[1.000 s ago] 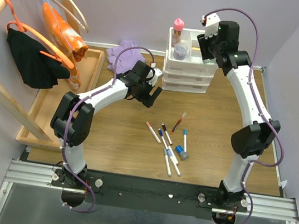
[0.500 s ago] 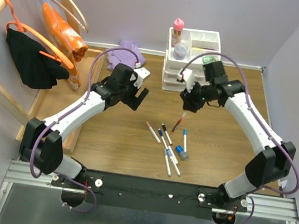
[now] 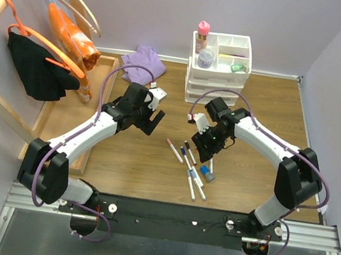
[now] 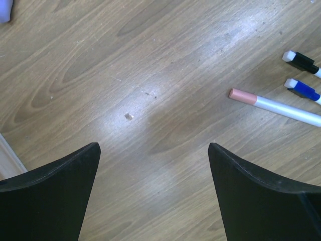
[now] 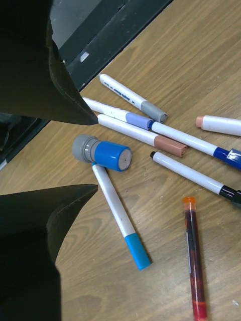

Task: Sort the stationery into containers
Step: Pick up the stationery from the center of the board, then place the stationery in the storage box, then pick up the pen from the center of the board.

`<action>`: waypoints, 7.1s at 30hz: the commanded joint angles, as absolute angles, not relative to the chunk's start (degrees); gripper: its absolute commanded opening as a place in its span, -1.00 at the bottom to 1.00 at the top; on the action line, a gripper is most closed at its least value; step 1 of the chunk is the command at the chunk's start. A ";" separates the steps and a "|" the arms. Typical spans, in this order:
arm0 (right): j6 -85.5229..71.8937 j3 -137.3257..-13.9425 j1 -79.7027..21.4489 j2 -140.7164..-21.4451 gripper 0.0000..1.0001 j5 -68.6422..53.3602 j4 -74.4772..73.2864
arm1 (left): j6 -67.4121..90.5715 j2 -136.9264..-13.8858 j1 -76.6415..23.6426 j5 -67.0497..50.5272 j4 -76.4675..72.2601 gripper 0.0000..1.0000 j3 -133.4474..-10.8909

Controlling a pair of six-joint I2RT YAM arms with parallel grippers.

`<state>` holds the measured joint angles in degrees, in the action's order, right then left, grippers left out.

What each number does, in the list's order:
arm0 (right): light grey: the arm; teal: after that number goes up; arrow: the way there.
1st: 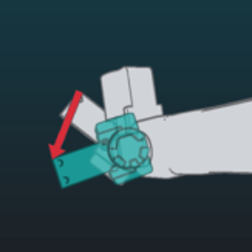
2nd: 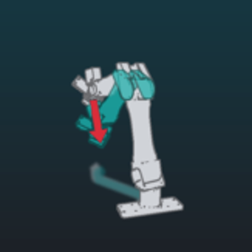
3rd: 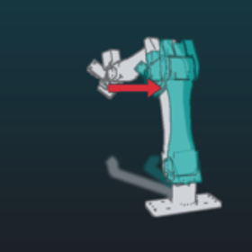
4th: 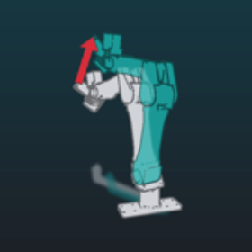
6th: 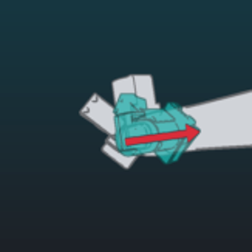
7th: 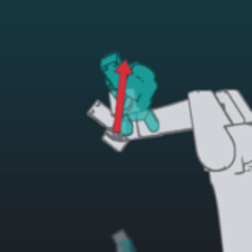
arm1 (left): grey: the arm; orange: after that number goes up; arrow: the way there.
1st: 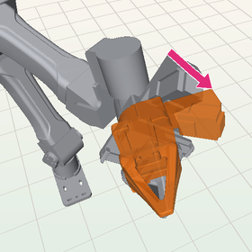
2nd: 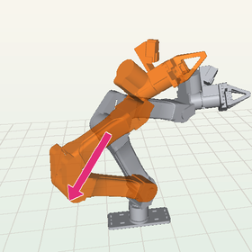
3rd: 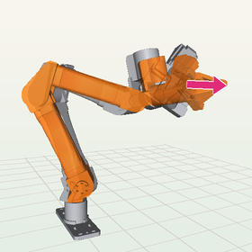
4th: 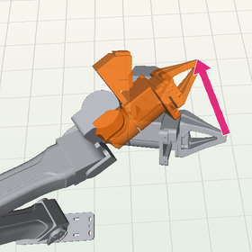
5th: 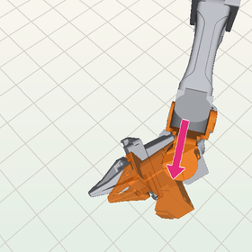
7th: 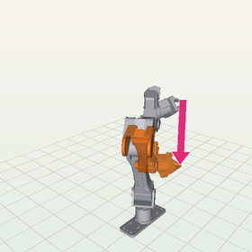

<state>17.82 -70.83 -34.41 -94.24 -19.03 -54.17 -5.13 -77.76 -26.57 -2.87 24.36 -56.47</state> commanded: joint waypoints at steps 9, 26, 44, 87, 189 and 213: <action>10.81 -73.21 -38.67 -103.00 0.28 -11.96 -54.58 | -5.01 -74.36 -26.54 -1.58 21.97 0.95 -54.67; 11.42 -72.25 -42.45 -106.78 0.26 -4.84 -54.67 | -5.10 -73.65 -26.46 -0.44 20.65 0.96 -53.26; 10.72 -72.16 -42.45 -108.63 0.05 -5.97 -55.02 | -5.27 -74.36 -26.46 -0.44 20.39 0.96 -53.44; 17.49 -92.21 -25.49 -89.38 -0.99 3.86 8.06 | -9.58 -87.80 -25.66 1.58 25.05 0.96 -71.54; -11.77 -63.10 -26.89 -93.68 -0.18 -10.73 -38.76 | -5.10 -76.38 -25.93 -1.15 22.85 0.96 -56.78; -12.22 -66.97 -28.30 -102.22 -0.18 -2.81 -38.06 | -5.27 -75.50 -25.93 -0.44 20.92 0.97 -55.02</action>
<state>-11.77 -65.73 -27.57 -100.40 -4.19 -39.03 -5.52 -77.21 -25.89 -1.06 22.46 -55.68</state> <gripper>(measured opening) 0.409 0.983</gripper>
